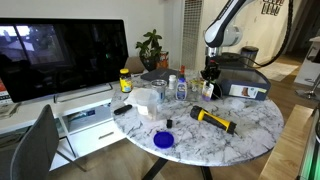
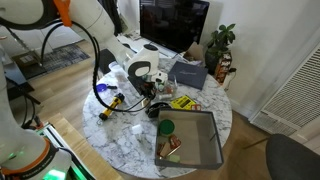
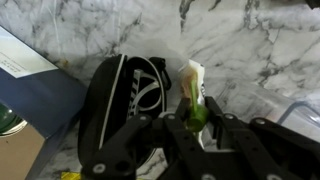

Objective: Pick up the white packet with a green top from the clear container and put it on the table right side up

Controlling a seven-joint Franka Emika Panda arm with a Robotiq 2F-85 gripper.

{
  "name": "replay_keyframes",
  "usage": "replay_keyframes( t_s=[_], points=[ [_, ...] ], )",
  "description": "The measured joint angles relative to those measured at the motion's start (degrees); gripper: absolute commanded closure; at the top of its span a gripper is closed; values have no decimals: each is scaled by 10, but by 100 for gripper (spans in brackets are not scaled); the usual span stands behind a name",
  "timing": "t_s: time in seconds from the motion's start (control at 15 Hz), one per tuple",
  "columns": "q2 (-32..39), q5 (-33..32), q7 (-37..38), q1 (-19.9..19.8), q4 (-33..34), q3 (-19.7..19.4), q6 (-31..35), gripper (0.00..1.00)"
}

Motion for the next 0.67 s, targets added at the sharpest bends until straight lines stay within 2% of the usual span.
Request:
replay_keyframes(
  t_s=[0.07, 0.53, 0.67],
  points=[
    [6, 0, 6, 0, 5, 0, 4, 53],
    [5, -4, 4, -6, 16, -9, 4, 2],
    [-9, -5, -8, -11, 13, -14, 4, 0]
  ],
)
